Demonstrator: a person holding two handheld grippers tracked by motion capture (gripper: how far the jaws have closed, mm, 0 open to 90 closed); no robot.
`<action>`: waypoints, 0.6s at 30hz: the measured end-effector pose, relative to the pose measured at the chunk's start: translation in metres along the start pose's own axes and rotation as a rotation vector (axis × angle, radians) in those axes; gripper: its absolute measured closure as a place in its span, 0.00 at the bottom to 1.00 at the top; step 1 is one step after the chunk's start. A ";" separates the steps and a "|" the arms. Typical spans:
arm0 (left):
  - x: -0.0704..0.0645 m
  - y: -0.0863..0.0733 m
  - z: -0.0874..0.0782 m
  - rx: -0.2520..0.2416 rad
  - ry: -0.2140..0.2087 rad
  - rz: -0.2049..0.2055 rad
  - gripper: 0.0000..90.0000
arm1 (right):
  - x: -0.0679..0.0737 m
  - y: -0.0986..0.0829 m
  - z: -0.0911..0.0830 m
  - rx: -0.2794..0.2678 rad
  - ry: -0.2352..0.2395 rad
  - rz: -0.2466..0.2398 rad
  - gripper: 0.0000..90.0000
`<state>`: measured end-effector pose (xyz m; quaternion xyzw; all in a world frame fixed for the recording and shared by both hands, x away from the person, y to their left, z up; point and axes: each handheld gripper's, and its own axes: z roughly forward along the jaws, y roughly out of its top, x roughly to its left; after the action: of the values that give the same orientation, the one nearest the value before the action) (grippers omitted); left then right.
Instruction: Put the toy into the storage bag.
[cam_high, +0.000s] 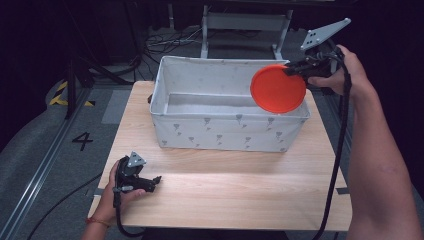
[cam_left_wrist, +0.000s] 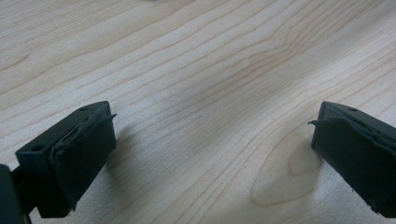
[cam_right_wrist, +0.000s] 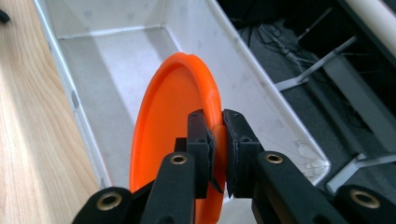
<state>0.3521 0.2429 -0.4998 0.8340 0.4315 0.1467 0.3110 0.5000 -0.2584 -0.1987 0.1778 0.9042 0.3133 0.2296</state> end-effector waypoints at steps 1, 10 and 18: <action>0.000 0.000 0.000 0.000 -0.001 0.000 0.00 | 0.000 -0.001 0.004 0.008 0.002 -0.014 0.91; 0.000 0.000 0.000 0.000 -0.001 -0.001 0.00 | 0.005 -0.012 0.031 0.085 0.059 -0.050 0.91; 0.000 0.000 0.000 0.000 0.001 0.001 0.00 | 0.014 -0.020 0.042 0.167 0.108 -0.079 0.91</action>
<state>0.3522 0.2429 -0.4998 0.8341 0.4313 0.1474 0.3106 0.5070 -0.2463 -0.2451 0.1434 0.9445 0.2367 0.1768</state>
